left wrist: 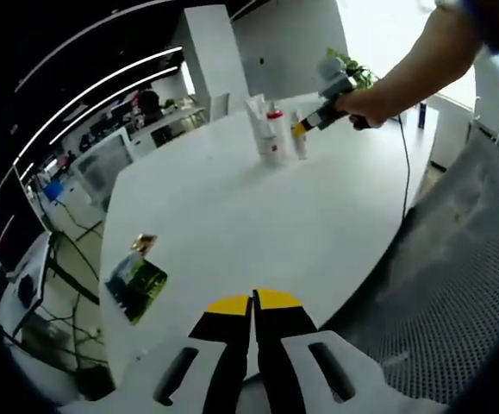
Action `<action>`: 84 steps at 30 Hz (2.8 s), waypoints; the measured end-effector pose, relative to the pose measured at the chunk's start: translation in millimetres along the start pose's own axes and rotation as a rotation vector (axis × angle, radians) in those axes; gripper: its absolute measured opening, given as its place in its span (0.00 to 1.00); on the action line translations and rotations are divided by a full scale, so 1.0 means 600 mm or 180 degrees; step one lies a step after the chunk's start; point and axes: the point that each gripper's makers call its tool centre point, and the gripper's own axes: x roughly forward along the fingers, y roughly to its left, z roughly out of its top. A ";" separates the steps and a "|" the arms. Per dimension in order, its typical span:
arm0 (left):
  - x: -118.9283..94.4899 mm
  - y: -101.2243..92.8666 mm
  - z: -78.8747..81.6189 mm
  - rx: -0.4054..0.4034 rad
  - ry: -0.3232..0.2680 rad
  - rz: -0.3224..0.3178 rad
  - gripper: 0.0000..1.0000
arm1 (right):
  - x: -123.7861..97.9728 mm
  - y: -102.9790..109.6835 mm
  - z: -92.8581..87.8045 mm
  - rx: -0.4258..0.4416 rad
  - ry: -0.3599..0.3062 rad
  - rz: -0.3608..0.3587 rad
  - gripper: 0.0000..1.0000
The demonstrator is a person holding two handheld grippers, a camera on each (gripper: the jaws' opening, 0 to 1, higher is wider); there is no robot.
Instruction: Arrange the skincare products in the storage area until every visible bottle or jar stands upright without overlapping.
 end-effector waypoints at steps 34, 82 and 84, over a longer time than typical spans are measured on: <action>0.004 0.002 -0.017 0.0155 0.0196 0.0047 0.00 | 0.044 -0.010 -0.004 -0.0285 -0.0271 -0.0228 0.13; 0.004 0.007 -0.028 0.0162 0.0309 0.0085 0.00 | 0.029 -0.021 -0.018 0.0074 -0.0014 -0.0548 0.19; 0.004 0.008 -0.027 0.0152 0.0300 0.0093 0.00 | 0.016 -0.015 -0.030 0.0113 0.0023 -0.0533 0.20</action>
